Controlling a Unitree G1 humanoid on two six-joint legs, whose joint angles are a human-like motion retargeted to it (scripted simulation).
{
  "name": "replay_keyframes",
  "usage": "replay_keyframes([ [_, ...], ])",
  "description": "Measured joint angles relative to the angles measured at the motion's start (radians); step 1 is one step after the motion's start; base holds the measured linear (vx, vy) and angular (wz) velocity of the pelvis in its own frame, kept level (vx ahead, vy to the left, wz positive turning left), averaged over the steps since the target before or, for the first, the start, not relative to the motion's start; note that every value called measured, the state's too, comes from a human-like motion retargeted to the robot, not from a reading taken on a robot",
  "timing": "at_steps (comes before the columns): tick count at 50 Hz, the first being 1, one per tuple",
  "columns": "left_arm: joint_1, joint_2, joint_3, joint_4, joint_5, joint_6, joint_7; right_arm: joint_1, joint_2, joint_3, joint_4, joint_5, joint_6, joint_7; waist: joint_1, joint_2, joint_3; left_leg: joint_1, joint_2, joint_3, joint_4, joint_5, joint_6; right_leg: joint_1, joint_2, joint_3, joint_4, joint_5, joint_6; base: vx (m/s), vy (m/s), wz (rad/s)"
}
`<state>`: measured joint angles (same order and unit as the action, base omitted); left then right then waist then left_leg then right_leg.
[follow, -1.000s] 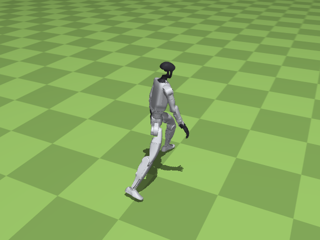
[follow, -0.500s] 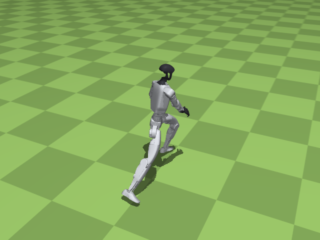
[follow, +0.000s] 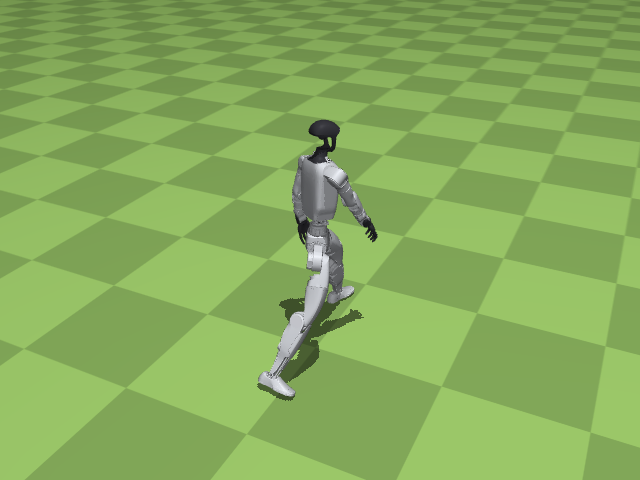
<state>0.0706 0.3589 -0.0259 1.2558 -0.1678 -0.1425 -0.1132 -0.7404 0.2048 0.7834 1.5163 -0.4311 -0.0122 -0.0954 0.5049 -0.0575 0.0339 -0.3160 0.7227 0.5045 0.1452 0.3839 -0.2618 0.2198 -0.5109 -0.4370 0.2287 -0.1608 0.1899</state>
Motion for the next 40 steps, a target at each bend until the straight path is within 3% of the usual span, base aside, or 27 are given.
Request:
replay_keyframes([
  [5,0.058,-0.042,0.006,0.08,-0.015,0.002,0.004,0.037,-0.025,-0.013,-0.013,0.014,-0.006,-0.012,0.016,0.001,-0.019,0.02,0.002,0.005,0.009,-0.004,0.0,0.015,-0.006,0.004,0.004,-0.006,0.002,0.0,0.0,0.0],
  [8,0.075,-0.049,0.014,0.11,-0.034,-0.001,0.026,0.051,-0.043,-0.041,-0.036,0.07,-0.011,-0.052,0.026,-0.028,-0.023,-0.053,-0.003,-0.021,0.139,-0.061,0.0,0.004,-0.047,0.004,0.007,-0.002,0.009,0.02,0.09,0.03],
  [18,0.096,-0.037,0.055,0.104,-0.108,-0.011,0.072,0.089,-0.082,-0.109,-0.065,0.179,0.001,-0.133,0.038,-0.15,-0.026,-0.36,-0.022,-0.074,0.71,-0.329,0.0,-0.074,-0.282,0.031,0.053,0.019,0.059,0.09,0.28,0.02],
  [25,0.053,0.011,0.039,0.072,-0.13,-0.017,0.095,0.089,-0.065,-0.108,-0.063,0.209,0.019,-0.148,0.051,-0.207,-0.034,-0.498,0.023,-0.073,1.032,-0.482,0.0,-0.145,-0.41,0.093,0.072,0.058,0.07,0.16,0.37,-0.22],
  [33,-0.1,0.105,-0.045,-0.011,-0.169,-0.042,0.16,0.017,-0.042,-0.146,-0.096,0.322,0.012,-0.226,0.112,-0.209,0.033,-0.557,0.111,-0.11,1.226,-0.577,0.0,-0.186,-0.43,0.173,0.047,0.102,0.071,0.07,0.21,-0.34],
  [40,-0.216,0.168,-0.091,-0.086,-0.176,-0.052,0.192,-0.031,-0.026,-0.157,-0.097,0.382,0.006,-0.249,0.109,-0.245,0.039,-0.588,0.098,-0.082,1.194,-0.548,0.0,-0.218,-0.427,0.156,0.029,0.109,0.067,-0.02,0.0,0.07],
])
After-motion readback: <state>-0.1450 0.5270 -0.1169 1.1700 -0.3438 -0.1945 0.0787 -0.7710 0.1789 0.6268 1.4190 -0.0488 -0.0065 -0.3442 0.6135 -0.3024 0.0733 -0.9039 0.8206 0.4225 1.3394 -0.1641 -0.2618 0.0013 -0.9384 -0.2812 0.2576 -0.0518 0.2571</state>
